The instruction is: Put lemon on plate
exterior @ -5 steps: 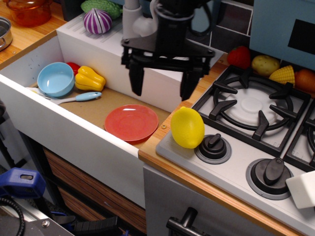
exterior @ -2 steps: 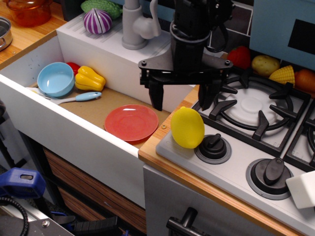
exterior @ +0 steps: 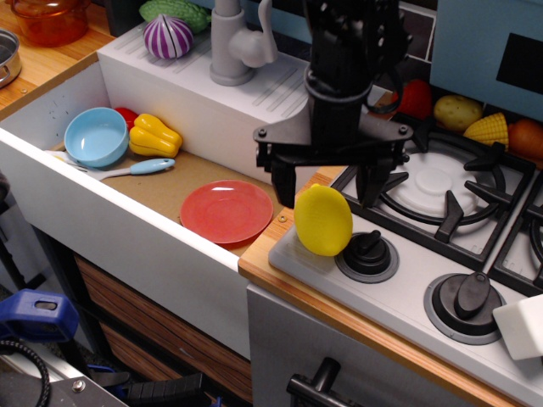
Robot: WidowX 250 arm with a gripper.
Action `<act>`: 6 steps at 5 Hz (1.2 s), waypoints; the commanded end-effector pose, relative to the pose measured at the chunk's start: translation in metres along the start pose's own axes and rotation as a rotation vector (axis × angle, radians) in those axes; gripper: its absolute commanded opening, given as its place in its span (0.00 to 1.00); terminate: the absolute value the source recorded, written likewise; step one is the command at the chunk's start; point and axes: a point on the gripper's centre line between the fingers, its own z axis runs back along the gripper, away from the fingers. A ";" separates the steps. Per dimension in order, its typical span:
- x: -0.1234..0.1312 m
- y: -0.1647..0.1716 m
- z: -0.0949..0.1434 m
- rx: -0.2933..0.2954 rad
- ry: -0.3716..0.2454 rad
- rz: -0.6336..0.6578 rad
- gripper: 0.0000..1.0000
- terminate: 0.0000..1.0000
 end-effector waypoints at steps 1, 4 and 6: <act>-0.001 0.001 -0.011 -0.040 -0.011 0.011 1.00 0.00; 0.000 0.007 -0.027 -0.032 0.021 0.002 0.00 0.00; 0.063 0.064 0.002 0.144 -0.068 -0.306 0.00 0.00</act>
